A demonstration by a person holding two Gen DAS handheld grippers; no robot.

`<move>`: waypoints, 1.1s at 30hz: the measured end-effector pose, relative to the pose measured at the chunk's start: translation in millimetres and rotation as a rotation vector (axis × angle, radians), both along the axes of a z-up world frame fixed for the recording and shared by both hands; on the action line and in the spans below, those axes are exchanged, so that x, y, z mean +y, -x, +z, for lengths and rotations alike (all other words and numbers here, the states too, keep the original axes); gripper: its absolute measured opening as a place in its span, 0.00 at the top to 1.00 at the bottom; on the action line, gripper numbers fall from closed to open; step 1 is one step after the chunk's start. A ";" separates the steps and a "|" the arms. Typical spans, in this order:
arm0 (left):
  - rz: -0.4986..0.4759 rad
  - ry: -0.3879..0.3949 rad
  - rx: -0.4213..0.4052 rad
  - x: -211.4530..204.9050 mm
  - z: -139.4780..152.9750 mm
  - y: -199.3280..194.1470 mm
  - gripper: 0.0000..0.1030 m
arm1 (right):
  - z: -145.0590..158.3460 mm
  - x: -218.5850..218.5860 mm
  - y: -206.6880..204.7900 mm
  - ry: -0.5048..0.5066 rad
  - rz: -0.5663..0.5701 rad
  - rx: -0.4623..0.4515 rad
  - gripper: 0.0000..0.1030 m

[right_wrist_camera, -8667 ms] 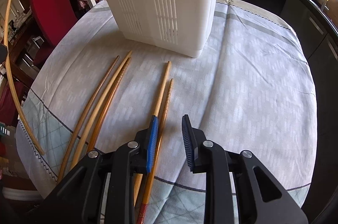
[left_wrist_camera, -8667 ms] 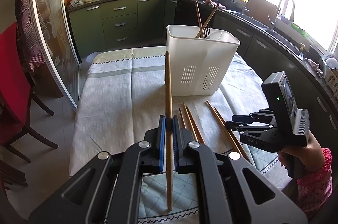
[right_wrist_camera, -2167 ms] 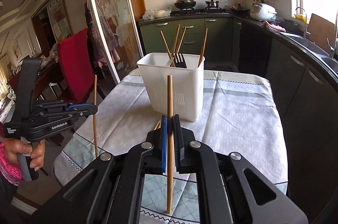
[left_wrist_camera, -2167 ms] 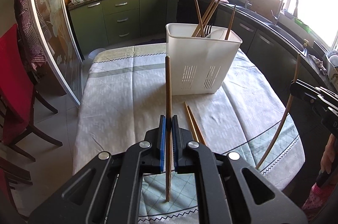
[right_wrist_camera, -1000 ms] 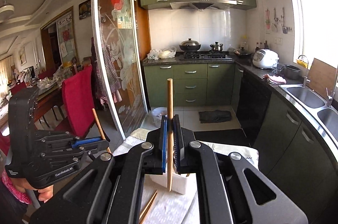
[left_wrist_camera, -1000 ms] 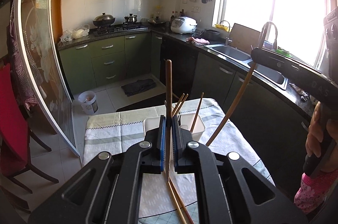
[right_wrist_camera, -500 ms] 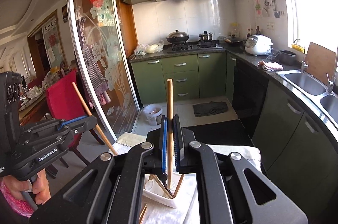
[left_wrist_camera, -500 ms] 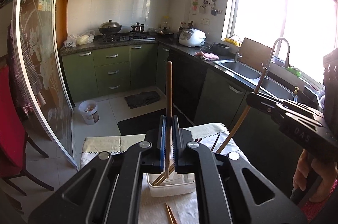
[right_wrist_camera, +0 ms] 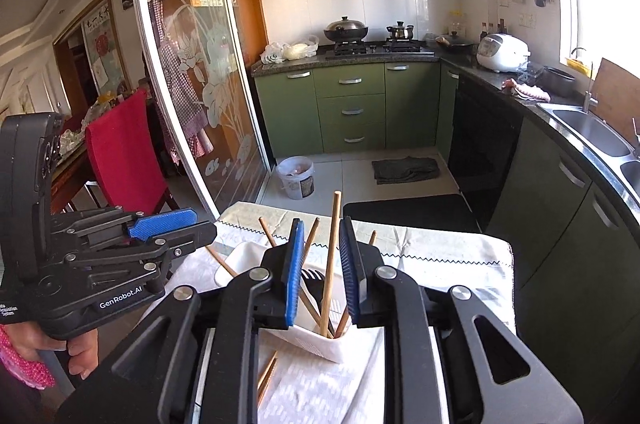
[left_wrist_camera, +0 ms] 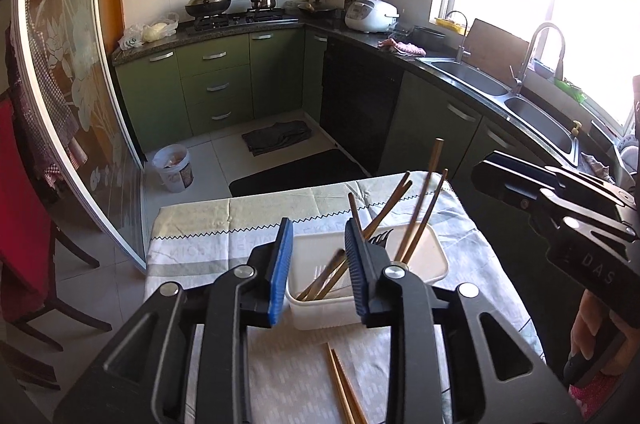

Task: Organize utensils
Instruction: 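Release the left gripper's chopstick into the white holder while the right gripper releases its own, then grasp a wooden chopstick with the left gripper while the right gripper grasps the last chopstick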

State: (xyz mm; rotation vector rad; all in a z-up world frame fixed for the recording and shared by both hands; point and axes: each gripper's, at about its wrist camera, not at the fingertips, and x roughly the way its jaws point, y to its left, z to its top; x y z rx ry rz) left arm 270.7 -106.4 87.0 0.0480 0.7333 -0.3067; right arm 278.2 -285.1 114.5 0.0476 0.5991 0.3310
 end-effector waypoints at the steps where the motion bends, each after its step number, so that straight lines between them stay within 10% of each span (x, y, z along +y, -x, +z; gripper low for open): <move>1: -0.004 0.004 0.000 2.6 1.8 6.1 0.75 | 3.1 -1.1 10.3 -0.008 0.001 -0.014 0.82; 6: -0.026 -0.002 0.067 16.4 -14.9 44.1 0.71 | -3.1 -10.7 82.8 -0.046 0.017 -0.064 0.64; 13: -0.056 -0.037 0.315 16.5 -109.1 80.8 0.69 | -88.5 -38.6 169.1 -0.103 -0.097 0.006 0.56; 20: -0.026 -0.049 0.459 0.2 -179.4 73.8 0.74 | -154.3 -72.4 186.5 -0.210 -0.159 0.157 0.56; 33: 0.031 -0.124 0.513 -15.7 -204.4 58.1 0.84 | -162.8 -102.3 192.3 -0.268 -0.184 0.174 0.56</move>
